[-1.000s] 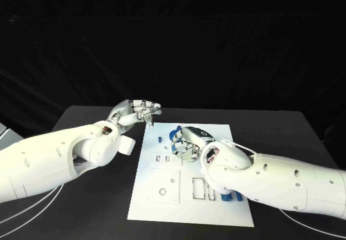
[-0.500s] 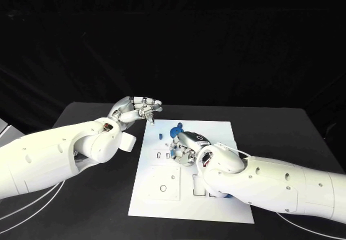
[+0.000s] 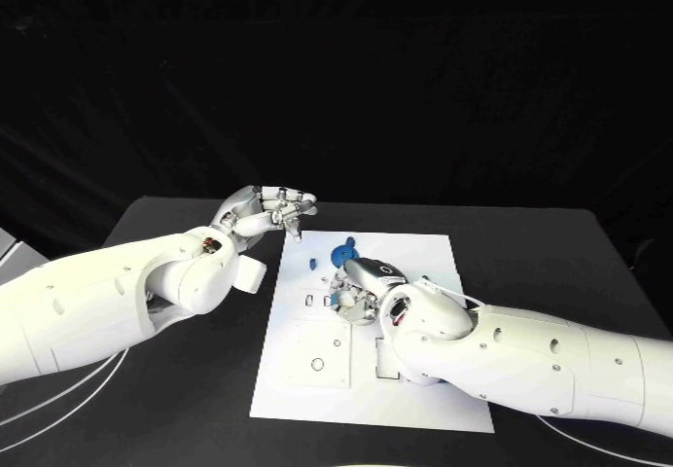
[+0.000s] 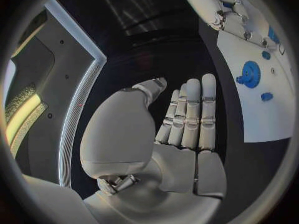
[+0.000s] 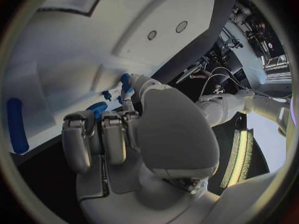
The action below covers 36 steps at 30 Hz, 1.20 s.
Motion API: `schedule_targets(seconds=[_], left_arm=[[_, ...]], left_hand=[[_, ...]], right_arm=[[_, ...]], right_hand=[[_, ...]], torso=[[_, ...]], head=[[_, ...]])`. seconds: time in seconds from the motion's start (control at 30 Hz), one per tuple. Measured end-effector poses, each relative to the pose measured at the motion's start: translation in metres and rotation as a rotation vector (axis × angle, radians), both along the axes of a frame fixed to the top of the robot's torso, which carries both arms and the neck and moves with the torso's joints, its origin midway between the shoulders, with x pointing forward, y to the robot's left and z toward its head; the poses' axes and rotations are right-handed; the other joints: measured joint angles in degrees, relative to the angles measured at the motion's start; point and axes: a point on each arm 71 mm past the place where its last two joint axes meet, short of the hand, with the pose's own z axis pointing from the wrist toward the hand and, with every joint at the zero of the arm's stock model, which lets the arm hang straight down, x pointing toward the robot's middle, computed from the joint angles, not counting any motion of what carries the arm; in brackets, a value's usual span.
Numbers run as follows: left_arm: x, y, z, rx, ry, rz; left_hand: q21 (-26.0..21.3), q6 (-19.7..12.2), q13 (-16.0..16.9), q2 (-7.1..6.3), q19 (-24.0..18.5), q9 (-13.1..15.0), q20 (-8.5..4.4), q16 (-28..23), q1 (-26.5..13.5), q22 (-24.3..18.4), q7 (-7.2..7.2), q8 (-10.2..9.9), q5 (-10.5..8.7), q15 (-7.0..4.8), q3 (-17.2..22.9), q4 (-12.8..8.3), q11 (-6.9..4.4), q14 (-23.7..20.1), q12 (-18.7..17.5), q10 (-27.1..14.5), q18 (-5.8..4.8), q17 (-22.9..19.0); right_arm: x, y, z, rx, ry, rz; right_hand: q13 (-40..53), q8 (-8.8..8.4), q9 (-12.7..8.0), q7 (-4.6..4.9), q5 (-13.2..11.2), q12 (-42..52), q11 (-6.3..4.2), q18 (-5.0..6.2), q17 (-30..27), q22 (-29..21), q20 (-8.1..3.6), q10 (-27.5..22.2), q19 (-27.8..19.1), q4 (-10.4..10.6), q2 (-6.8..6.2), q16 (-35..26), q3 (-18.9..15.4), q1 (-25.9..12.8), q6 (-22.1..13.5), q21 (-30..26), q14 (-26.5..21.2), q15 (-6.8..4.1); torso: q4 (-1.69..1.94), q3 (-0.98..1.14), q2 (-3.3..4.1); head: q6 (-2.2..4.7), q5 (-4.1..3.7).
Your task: Assemble the parts on the task board
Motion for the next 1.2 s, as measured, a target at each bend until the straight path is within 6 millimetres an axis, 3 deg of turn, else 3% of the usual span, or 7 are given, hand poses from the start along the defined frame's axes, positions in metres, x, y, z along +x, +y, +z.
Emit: schedule_targets(seconds=[0.93,1.2], left_arm=[[0.0004,0.0014,-0.0004,0.003,0.003,0.002],[0.0006,0.0019,-0.0006,0.004,0.005,0.003]], left_hand=[[0.0,0.0,0.0,0.0,0.0,0.0,0.0,0.2,0.0,0.0,0.0,0.0,0.0,0.0,0.0,0.0,0.0,0.0,0.0,0.0,0.0,0.0],[0.0,0.0,0.0,0.0,0.0,0.0,0.0,0.2,0.0,0.0,0.0,0.0,0.0,0.0,0.0,0.0,0.0,0.0,0.0,0.0,0.0,0.0]], right_arm=[[0.0009,-0.0005,-0.0021,-0.015,-0.018,-0.003],[0.0013,-0.0003,-0.0024,-0.015,-0.019,-0.001]], right_hand=[[0.0,-0.95,-0.4,0.76,-0.4,-1.6,0.01,0.0,0.0,0.0,0.01,0.0,0.0,-0.3,-1.68,0.0,0.9,-2.0,-2.0,0.0,0.0,0.0],[0.0,-2.0,-1.0,1.54,-1.7,-3.4,0.83,0.0,0.0,0.0,0.27,0.0,0.0,-0.5,-2.87,0.0,1.2,-3.2,-3.9,0.0,0.0,0.43]], torso=[[-0.07,0.03,-0.08],[-0.07,0.01,-0.08]], head=[[-0.02,0.25],[-0.03,0.1]])
